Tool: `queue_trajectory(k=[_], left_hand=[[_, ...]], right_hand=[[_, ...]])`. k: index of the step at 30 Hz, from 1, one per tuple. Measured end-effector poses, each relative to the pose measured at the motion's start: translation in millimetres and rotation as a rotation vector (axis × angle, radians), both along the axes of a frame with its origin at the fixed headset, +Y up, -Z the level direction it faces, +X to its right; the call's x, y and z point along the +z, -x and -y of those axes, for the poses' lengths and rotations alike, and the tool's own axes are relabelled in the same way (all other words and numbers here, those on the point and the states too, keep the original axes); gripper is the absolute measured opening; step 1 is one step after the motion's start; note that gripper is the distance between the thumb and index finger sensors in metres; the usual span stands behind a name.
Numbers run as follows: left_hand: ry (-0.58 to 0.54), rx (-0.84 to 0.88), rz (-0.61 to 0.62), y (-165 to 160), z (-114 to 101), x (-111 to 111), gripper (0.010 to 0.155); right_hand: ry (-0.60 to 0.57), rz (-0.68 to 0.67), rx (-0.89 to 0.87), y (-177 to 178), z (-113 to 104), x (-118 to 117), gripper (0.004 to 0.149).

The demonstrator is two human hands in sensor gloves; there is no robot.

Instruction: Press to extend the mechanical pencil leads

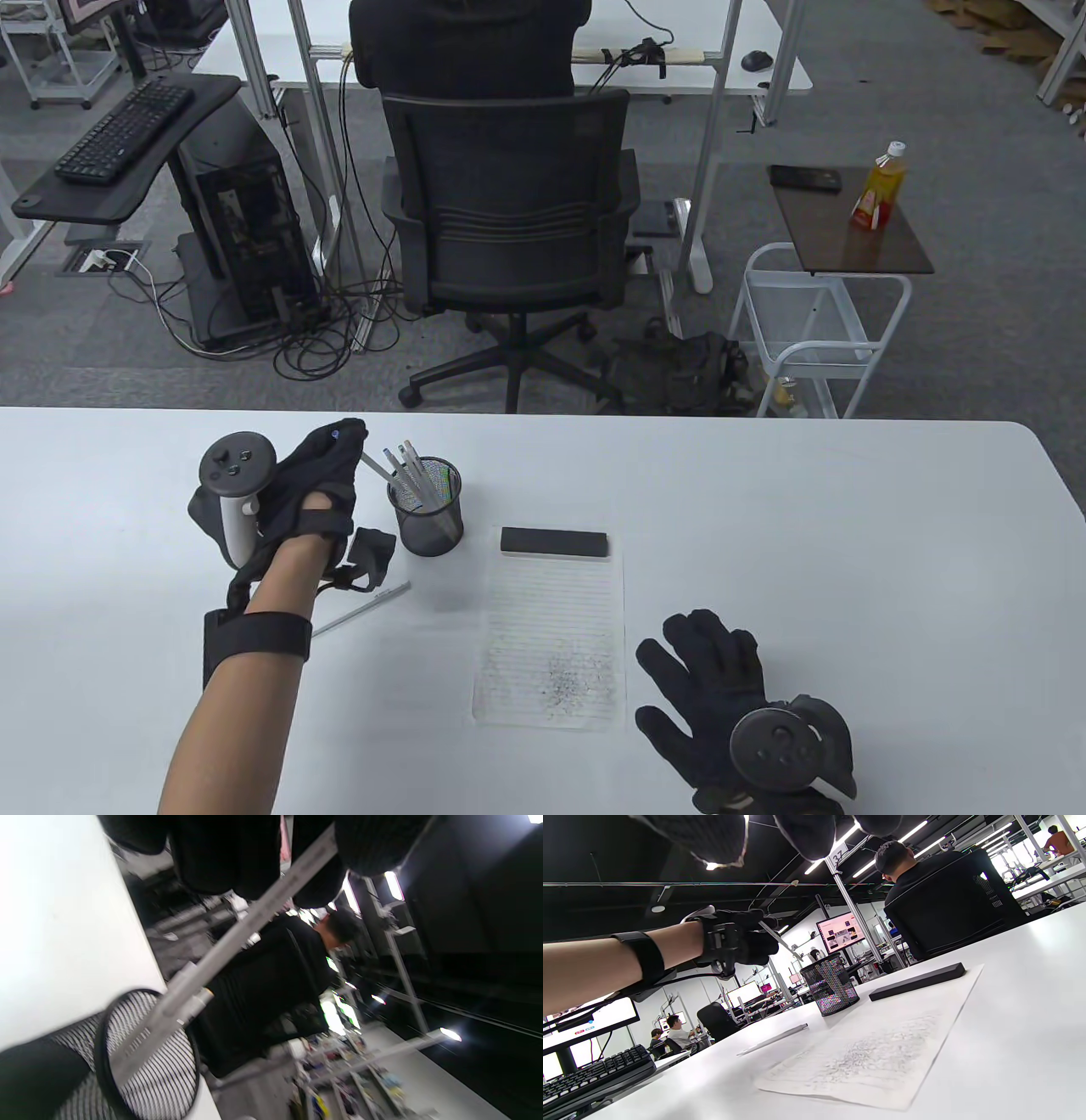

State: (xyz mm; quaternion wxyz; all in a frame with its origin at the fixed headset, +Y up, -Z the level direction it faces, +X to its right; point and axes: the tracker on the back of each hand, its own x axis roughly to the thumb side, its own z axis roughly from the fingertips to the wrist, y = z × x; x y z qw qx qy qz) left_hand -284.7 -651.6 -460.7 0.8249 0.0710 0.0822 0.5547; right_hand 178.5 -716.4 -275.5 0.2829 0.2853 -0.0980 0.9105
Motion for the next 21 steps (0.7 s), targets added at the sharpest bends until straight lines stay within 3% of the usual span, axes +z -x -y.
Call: queue_trajectory(k=[4, 9, 19, 21], left_hand=[[-0.153, 0.159, 0.189, -12.3, 1.0, 16.8, 0.047], [-0.157, 0.508, 0.400, -32.7, 18.6, 34.2, 0.046], [-0.172, 0.712, 0.525, -71.3, 70.6, 45.7, 0.046], [-0.185, 0.780, 0.541, -78.8, 80.6, 46.4, 0.058]], right_hand=[[-0.004, -0.002, -0.001, 0.5, 0.1, 0.5, 0.067], [0.000, -0.005, 0.000, 1.2, 0.8, 0.8, 0.067], [0.003, -0.004, -0.002, 1.1, 0.8, 0.6, 0.067], [0.004, -0.005, -0.001, 1.1, 0.8, 0.5, 0.067]])
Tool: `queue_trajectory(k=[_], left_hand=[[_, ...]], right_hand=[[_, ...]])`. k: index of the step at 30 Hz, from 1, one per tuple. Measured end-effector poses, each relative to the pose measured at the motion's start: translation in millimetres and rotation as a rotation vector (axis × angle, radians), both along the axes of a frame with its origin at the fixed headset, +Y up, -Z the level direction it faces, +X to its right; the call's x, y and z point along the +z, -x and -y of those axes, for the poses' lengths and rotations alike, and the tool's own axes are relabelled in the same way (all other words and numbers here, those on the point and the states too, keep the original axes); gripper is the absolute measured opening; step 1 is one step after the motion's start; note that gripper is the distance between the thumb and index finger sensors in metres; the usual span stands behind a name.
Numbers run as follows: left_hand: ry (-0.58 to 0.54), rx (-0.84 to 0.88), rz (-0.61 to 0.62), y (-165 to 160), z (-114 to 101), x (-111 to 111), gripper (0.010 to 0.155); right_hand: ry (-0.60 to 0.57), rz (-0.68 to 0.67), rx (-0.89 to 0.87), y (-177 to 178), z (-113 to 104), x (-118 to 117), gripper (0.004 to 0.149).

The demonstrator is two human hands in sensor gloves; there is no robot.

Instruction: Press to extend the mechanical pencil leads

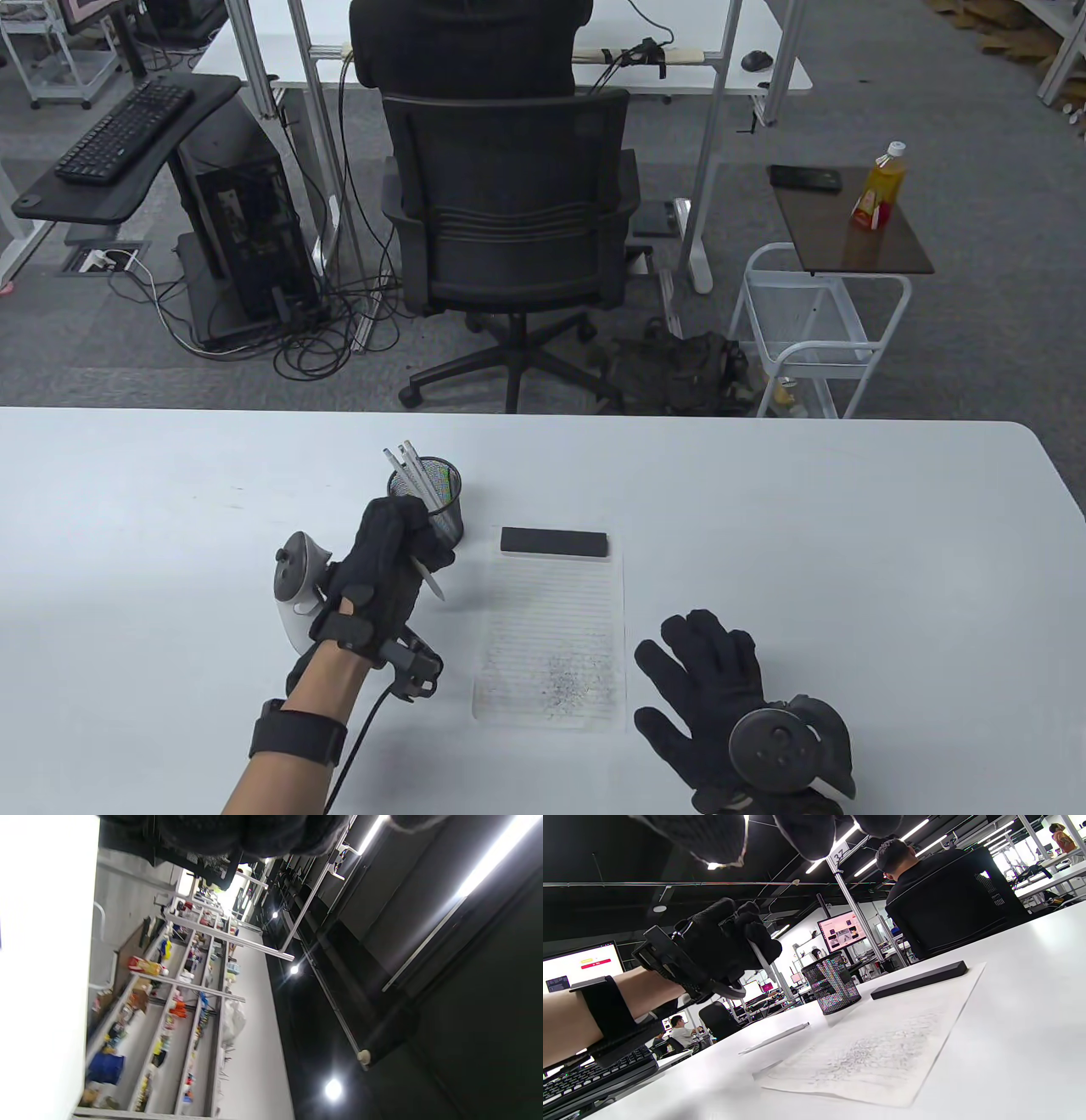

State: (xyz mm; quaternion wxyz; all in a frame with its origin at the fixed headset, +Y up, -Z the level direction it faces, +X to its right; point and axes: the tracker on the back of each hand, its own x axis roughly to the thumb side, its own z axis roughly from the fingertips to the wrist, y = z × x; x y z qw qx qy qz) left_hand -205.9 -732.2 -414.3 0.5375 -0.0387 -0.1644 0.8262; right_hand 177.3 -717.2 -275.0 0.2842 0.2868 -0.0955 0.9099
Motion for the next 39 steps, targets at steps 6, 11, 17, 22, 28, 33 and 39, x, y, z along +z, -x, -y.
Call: queue_trajectory(k=[6, 11, 17, 22, 28, 33, 39], left_hand=[[0.010, 0.164, 0.014, -17.7, 20.4, 1.4, 0.060], [0.036, 0.261, 0.016, -30.0, 34.5, 3.6, 0.057], [0.064, 0.281, -0.007, -38.4, 52.2, 5.2, 0.057], [0.060, 0.280, 0.007, -42.0, 54.5, 6.0, 0.058], [0.046, 0.275, -0.012, -41.4, 52.2, 7.4, 0.058], [0.054, 0.275, -0.014, -42.0, 53.4, 7.8, 0.059], [0.040, 0.269, -0.016, -41.4, 53.7, 7.5, 0.058]], right_hand=[[0.002, 0.000, 0.001, 0.2, 0.1, -0.2, 0.067], [0.002, 0.000, 0.001, 0.2, 0.0, -0.2, 0.067], [0.006, 0.003, 0.000, -0.2, -0.4, -0.4, 0.067], [0.009, 0.004, 0.001, -0.2, -0.4, -0.5, 0.067], [0.010, 0.003, 0.003, -0.1, -0.3, -0.7, 0.067], [0.011, 0.002, 0.006, 0.1, -0.3, -0.6, 0.067], [0.011, 0.002, 0.004, 0.0, -0.3, -0.7, 0.067]])
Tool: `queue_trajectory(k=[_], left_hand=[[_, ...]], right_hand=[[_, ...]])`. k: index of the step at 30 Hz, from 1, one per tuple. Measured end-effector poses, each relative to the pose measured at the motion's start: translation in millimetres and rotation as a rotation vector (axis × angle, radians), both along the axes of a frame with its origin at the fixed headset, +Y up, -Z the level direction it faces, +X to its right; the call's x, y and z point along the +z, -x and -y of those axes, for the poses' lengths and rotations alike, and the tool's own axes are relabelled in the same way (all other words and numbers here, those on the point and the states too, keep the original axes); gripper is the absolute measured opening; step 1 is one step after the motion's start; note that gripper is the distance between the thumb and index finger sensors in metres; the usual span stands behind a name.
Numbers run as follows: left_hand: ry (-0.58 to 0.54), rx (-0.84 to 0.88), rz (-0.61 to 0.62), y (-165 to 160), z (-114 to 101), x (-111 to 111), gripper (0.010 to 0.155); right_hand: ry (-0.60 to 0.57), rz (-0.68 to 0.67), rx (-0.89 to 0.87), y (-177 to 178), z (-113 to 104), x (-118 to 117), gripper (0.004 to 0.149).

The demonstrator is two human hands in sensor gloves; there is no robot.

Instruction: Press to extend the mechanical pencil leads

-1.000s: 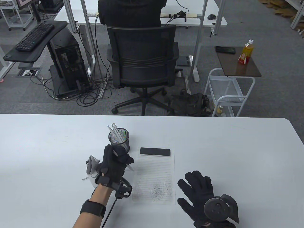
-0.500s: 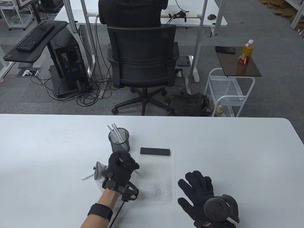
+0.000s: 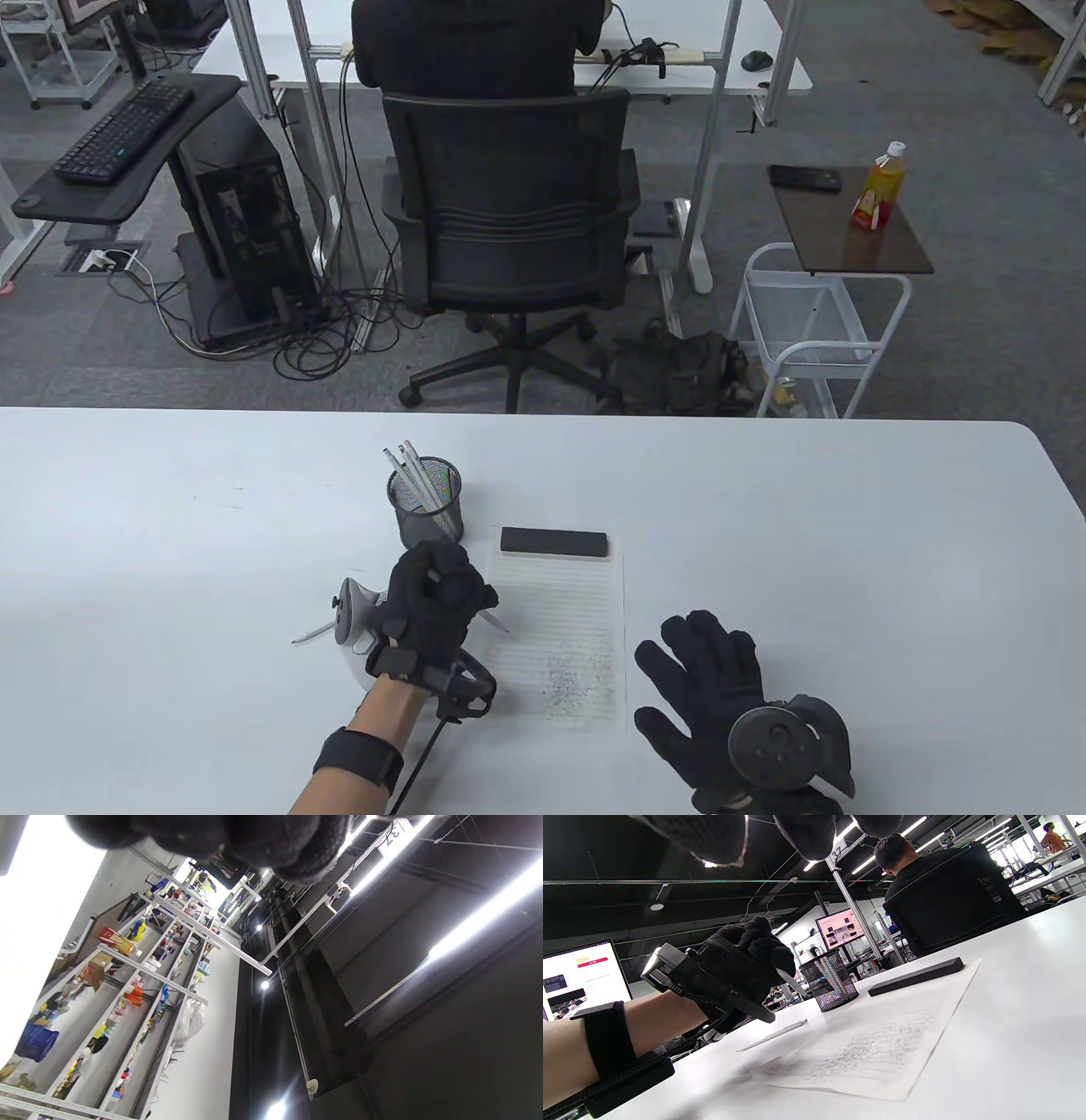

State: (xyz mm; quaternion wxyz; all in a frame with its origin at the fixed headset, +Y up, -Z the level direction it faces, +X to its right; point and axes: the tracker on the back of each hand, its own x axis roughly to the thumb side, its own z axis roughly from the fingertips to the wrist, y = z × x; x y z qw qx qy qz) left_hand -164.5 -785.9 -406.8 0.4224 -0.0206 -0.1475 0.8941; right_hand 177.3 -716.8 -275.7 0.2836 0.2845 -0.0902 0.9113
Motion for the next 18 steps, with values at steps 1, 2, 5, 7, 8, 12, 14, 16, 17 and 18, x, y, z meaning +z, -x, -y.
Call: queue_trajectory(k=[1, 2, 5, 7, 8, 12, 14, 16, 17, 18], left_hand=[[0.002, 0.013, -0.003, 0.1, 0.4, -0.1, 0.059], [0.001, 0.014, 0.000, 0.2, 0.7, -0.2, 0.060], [0.002, -0.014, -0.011, 1.4, 1.5, -0.8, 0.058], [0.004, -0.032, -0.019, 2.1, 1.3, -0.7, 0.055], [0.001, -0.035, -0.017, 2.3, 2.4, -1.4, 0.054], [0.001, 0.002, -0.010, 1.4, 7.1, -2.1, 0.060], [0.002, -0.011, -0.015, 1.3, 7.6, -1.9, 0.059], [0.002, -0.047, -0.017, 1.2, 7.0, -1.7, 0.055], [0.001, -0.071, -0.026, 0.8, 6.5, -1.3, 0.054], [-0.007, -0.086, -0.024, 0.4, 6.7, -1.8, 0.053]], right_hand=[[0.000, 0.000, 0.001, 0.1, 0.0, 0.0, 0.067], [0.000, -0.001, 0.001, 0.2, 0.1, 0.0, 0.067], [0.002, 0.000, 0.001, 0.0, 0.1, 0.0, 0.067], [0.002, 0.000, -0.002, -0.1, 0.0, -0.1, 0.067], [0.002, 0.000, -0.002, -0.2, 0.0, -0.1, 0.067], [0.002, -0.001, 0.000, 0.2, 0.1, -0.2, 0.067], [0.003, -0.001, 0.000, 0.2, 0.2, -0.2, 0.067], [0.003, 0.000, 0.000, 0.0, 0.0, -0.2, 0.067], [0.003, 0.000, -0.002, -0.2, 0.0, -0.2, 0.067], [0.003, 0.000, -0.003, -0.3, -0.1, -0.3, 0.067]])
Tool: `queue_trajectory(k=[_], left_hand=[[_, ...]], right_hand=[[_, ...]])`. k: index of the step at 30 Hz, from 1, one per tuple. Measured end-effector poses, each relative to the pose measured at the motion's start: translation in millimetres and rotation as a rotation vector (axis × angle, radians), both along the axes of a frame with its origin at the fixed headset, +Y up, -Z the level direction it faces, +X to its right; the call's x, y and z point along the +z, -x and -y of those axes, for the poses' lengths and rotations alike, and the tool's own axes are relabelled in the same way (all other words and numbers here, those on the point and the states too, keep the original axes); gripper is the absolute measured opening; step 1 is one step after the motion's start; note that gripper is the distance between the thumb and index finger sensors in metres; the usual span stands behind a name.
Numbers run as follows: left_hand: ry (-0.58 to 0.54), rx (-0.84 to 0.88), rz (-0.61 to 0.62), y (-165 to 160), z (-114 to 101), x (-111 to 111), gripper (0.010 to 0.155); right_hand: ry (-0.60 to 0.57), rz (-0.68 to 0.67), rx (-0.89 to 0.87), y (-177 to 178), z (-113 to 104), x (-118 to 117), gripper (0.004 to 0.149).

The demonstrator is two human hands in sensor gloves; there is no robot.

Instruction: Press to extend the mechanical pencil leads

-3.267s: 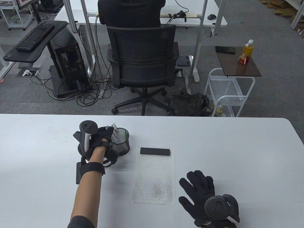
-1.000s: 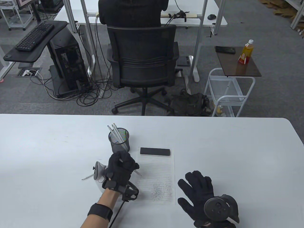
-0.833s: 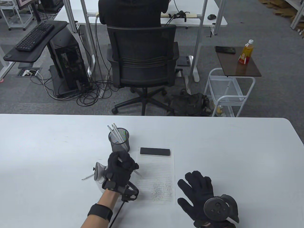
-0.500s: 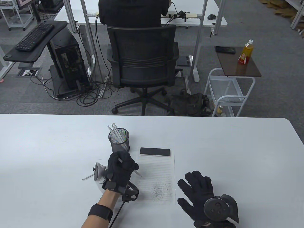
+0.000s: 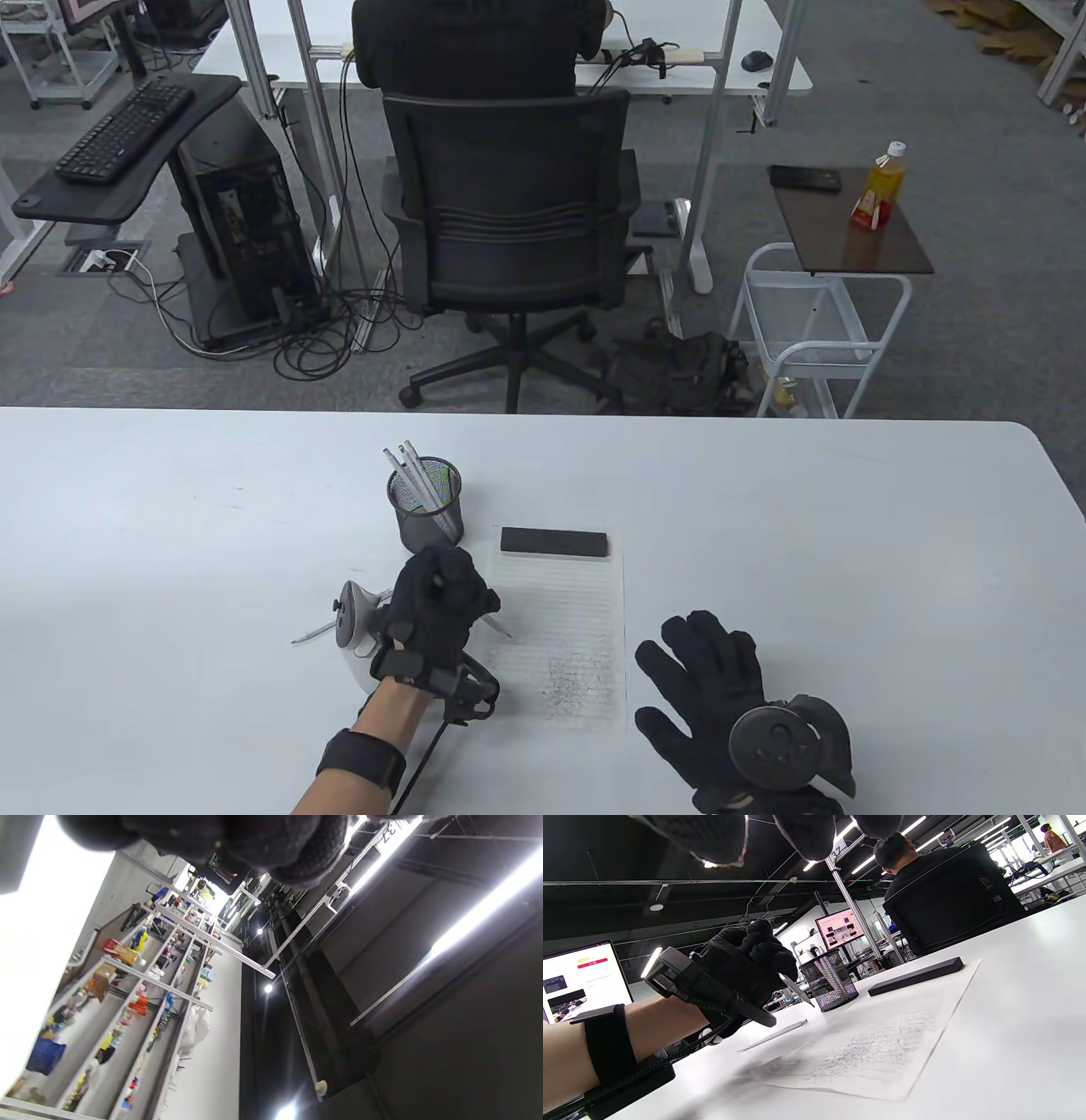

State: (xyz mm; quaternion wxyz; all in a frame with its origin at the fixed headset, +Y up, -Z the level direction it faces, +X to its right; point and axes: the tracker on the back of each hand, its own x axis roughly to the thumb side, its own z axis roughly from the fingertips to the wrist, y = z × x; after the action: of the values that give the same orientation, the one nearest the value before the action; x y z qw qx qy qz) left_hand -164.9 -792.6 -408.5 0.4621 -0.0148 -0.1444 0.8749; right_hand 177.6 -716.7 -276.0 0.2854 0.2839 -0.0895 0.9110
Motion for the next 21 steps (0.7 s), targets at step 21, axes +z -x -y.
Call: queue_trajectory(k=[21], left_hand=[[0.027, -0.125, -0.023, -4.4, 15.8, 2.8, 0.054]], right_hand=[[0.000, -0.001, 0.000, -0.7, 0.2, 0.0, 0.067]])
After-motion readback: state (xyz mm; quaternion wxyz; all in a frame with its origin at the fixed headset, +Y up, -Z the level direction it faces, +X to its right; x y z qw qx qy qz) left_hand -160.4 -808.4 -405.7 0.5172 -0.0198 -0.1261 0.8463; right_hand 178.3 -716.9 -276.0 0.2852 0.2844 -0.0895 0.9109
